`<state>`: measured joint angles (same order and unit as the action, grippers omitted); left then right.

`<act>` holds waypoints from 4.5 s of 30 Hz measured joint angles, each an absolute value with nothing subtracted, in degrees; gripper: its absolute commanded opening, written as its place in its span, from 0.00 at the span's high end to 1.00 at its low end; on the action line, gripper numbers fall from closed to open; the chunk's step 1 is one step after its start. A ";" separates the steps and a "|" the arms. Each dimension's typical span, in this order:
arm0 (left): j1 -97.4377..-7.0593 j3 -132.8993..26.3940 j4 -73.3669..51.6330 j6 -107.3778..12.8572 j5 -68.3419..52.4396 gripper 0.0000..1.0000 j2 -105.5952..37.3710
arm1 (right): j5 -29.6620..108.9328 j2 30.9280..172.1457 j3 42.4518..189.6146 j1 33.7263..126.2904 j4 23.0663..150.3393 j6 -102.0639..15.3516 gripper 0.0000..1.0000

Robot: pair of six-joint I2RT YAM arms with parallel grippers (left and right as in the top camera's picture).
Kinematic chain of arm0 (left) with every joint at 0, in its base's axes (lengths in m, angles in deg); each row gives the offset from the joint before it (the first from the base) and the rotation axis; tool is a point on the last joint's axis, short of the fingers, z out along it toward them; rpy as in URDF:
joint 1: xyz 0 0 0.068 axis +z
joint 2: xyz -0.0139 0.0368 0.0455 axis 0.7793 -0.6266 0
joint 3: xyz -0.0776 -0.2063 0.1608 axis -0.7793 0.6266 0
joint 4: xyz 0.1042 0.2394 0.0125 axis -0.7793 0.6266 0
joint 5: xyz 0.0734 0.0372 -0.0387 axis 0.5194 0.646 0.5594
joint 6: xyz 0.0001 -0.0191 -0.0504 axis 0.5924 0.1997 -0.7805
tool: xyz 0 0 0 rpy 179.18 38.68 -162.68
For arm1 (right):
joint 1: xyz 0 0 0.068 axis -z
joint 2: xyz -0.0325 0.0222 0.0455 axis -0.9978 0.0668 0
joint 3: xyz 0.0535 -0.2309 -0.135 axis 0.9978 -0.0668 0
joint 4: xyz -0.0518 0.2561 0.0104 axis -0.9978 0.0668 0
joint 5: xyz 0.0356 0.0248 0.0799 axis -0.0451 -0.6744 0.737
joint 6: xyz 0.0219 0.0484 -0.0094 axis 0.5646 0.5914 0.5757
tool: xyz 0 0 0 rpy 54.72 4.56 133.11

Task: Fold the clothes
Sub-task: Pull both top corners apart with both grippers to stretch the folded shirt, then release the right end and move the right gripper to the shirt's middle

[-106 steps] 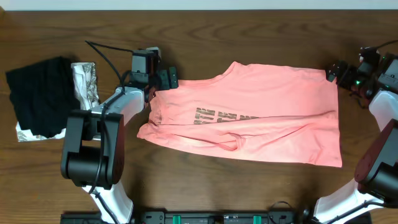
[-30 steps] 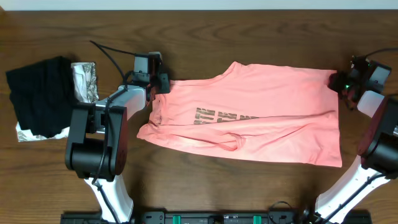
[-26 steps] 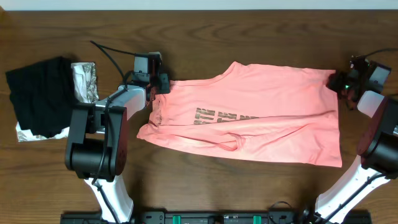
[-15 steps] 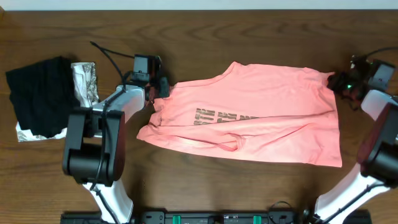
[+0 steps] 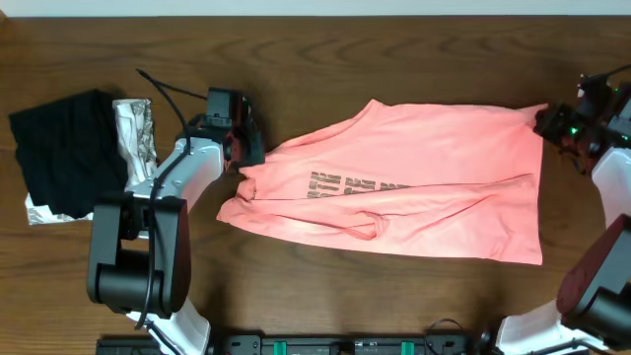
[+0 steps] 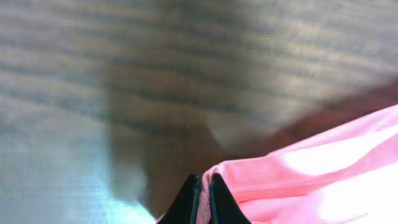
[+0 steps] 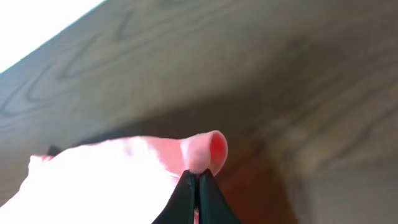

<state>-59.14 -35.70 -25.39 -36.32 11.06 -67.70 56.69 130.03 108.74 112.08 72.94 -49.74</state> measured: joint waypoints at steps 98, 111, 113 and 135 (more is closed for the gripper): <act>-52.85 -35.64 -4.89 -36.71 0.29 0.94 -56.66 | 54.25 129.61 106.32 131.36 114.82 -52.14 0.99; -52.11 -35.64 -3.51 -37.13 4.88 0.94 -56.66 | 52.54 129.61 101.64 131.36 111.28 -52.01 0.99; -52.11 -35.64 -3.34 -37.20 4.97 0.95 -56.66 | 52.52 129.61 101.64 131.36 111.28 -52.03 0.99; -52.11 -35.64 -3.01 -38.00 5.10 0.94 -56.66 | 55.03 129.61 101.60 131.38 112.88 -52.82 0.72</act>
<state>-52.11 -35.64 -3.01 -38.00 5.10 -56.66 55.03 129.61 101.60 131.38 112.88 -52.82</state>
